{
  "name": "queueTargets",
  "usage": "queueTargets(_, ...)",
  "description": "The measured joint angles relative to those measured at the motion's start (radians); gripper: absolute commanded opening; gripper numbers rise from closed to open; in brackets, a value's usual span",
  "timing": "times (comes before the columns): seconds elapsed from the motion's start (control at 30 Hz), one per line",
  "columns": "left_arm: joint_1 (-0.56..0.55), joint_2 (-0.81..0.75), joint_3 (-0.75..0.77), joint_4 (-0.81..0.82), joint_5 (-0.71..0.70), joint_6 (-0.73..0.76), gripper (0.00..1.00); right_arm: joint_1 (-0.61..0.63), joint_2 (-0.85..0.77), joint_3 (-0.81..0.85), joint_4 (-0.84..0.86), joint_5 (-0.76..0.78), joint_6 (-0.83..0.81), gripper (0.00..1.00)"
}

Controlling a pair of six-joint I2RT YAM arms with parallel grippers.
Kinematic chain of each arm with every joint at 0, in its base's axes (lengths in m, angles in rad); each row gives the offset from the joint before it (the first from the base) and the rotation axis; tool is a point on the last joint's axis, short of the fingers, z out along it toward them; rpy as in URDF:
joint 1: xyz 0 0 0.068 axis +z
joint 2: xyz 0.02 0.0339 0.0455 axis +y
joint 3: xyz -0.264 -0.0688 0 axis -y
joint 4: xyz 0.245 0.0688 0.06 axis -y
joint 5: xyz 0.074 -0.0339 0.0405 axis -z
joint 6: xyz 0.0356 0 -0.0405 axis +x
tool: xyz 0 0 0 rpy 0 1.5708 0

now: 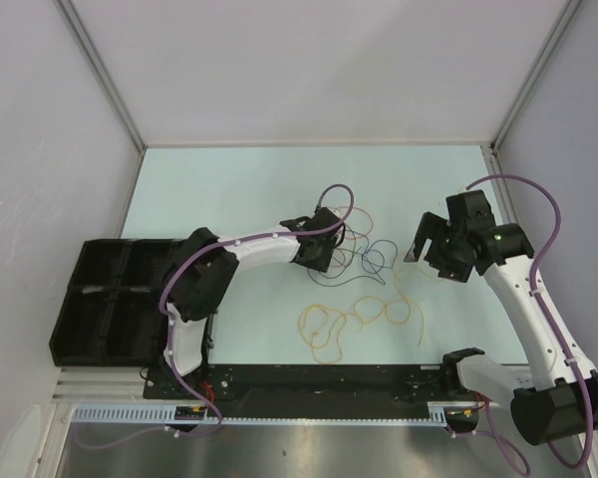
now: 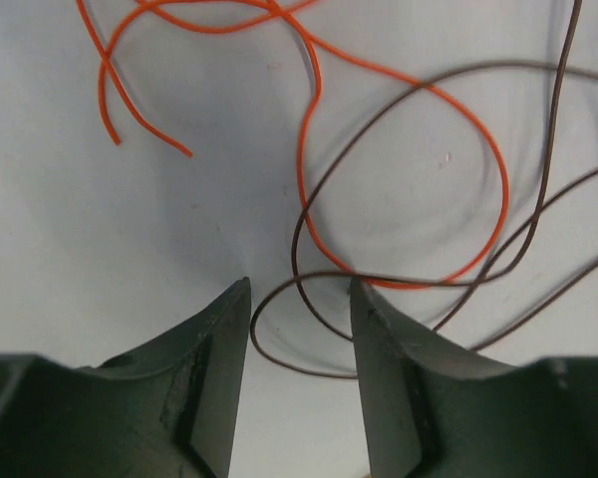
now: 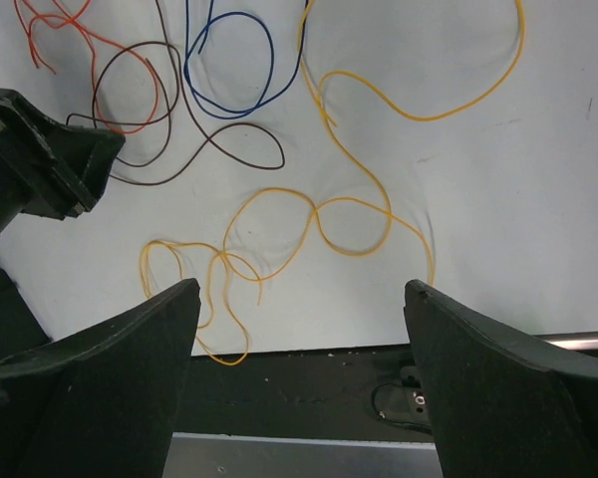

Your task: Untangle the cables

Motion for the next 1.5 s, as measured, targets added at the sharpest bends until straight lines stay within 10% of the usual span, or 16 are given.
queueTargets(0.13,0.0,0.021,0.022,-0.01,-0.037,-0.042,0.33,-0.018,0.005,0.0,0.0,-0.012,-0.026,0.88)
queueTargets(0.23,0.0,0.023,0.023,-0.012,-0.044,-0.068,0.0,-0.03,0.012,0.0,0.001,-0.018,-0.037,0.88)
queueTargets(0.63,0.032,-0.004,0.064,-0.188,-0.108,-0.089,0.0,-0.036,0.111,0.0,0.058,-0.092,-0.043,0.87)
queueTargets(1.23,0.08,-0.445,0.63,-0.596,-0.325,-0.053,0.0,0.146,0.288,0.0,0.466,-0.336,0.093,0.86)
queueTargets(1.5,0.127,-0.513,0.596,-0.728,-0.384,-0.056,0.0,0.164,0.323,0.0,0.543,-0.366,0.113,0.86)
